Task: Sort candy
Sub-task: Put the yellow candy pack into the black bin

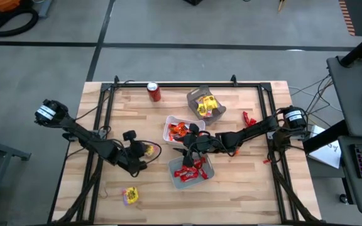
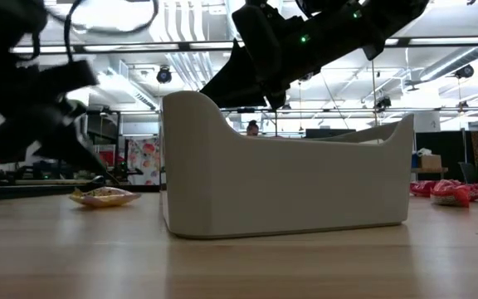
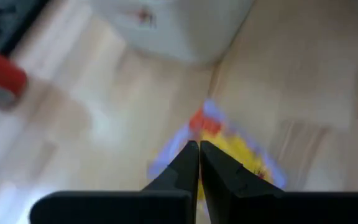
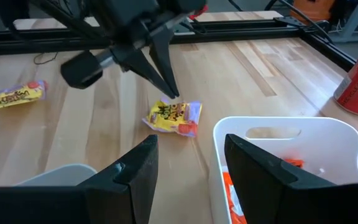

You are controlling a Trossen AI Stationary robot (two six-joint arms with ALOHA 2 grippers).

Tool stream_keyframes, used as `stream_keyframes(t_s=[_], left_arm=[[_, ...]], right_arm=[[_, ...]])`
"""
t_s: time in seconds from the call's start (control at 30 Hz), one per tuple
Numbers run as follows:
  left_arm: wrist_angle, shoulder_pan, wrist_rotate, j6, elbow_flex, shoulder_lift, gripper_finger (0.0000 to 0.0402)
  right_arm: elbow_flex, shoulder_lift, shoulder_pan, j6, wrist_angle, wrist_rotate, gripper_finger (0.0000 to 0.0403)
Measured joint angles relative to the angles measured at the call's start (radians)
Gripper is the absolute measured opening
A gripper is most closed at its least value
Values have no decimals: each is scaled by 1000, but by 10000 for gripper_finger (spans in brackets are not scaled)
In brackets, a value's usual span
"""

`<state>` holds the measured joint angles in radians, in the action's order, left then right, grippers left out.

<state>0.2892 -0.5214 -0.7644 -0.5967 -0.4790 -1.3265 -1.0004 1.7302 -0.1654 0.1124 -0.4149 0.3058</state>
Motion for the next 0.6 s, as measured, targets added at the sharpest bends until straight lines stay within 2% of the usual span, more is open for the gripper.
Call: stream_keyframes(t_s=[0.1,0.2,0.4,0.6], left_arm=[[20,0,-17,55,-56,2,0],[52,0,12,77,-93,2,0],[59,11,21,-72,-105,14,3],[42,8,21,-126,-52,35,56]], right_arm=[[0,0,0,4,0,0,178],[0,0,0,5,0,0,178],[0,0,0,6,0,0,178],[0,0,0,7,10,0,178]])
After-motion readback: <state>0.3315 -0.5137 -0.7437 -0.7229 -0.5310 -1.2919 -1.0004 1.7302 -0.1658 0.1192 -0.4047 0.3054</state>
